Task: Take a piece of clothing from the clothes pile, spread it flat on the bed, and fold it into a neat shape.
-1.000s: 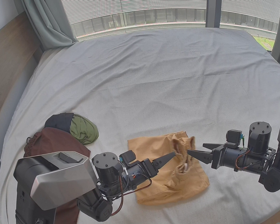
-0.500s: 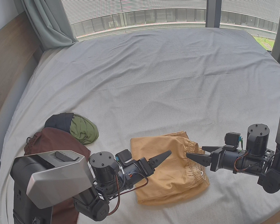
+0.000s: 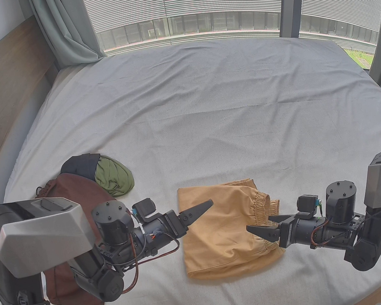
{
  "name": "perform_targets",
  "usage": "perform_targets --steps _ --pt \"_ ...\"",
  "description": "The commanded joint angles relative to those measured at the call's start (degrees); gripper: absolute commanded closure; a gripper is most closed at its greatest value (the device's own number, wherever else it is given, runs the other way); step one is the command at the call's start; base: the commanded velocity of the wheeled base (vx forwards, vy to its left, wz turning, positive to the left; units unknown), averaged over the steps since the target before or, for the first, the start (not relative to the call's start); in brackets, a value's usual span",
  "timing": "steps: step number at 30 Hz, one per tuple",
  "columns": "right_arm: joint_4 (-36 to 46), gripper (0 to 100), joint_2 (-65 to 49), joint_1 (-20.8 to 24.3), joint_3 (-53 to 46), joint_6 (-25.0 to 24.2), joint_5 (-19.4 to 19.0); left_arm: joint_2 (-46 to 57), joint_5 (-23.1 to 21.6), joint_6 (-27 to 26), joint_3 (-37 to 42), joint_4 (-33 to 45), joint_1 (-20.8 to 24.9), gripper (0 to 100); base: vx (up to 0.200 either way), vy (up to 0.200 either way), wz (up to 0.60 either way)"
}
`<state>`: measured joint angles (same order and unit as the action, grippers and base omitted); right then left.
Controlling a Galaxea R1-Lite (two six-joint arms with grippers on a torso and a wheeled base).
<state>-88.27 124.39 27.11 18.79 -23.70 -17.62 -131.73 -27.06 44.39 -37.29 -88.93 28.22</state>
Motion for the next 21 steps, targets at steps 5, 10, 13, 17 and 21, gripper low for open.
perform_targets --steps 5,10,13,17,21 --pt "0.03 0 1.82 1.98 -0.50 -1.88 0.13 5.17 -0.89 -5.36 5.65 0.07 -4.31 0 0.000 0.000 0.00" --pt "0.03 0 1.82 3.30 -1.38 -3.11 0.04 8.07 -2.47 -6.33 8.02 -0.01 -7.30 0 0.000 0.000 0.00" --pt "0.03 0 1.99 3.47 -1.56 -3.11 0.04 10.18 -4.67 -8.61 9.69 -0.01 -9.41 0 0.000 0.000 0.00" --pt "0.03 0 2.43 3.56 -1.65 -3.11 0.04 11.76 -6.25 -11.34 12.15 -0.01 -11.26 0 0.000 0.000 0.00" --pt "0.03 0 3.66 3.39 -1.73 -3.20 0.04 12.99 -6.86 -11.51 13.12 0.07 -12.49 0 0.000 0.000 0.00"
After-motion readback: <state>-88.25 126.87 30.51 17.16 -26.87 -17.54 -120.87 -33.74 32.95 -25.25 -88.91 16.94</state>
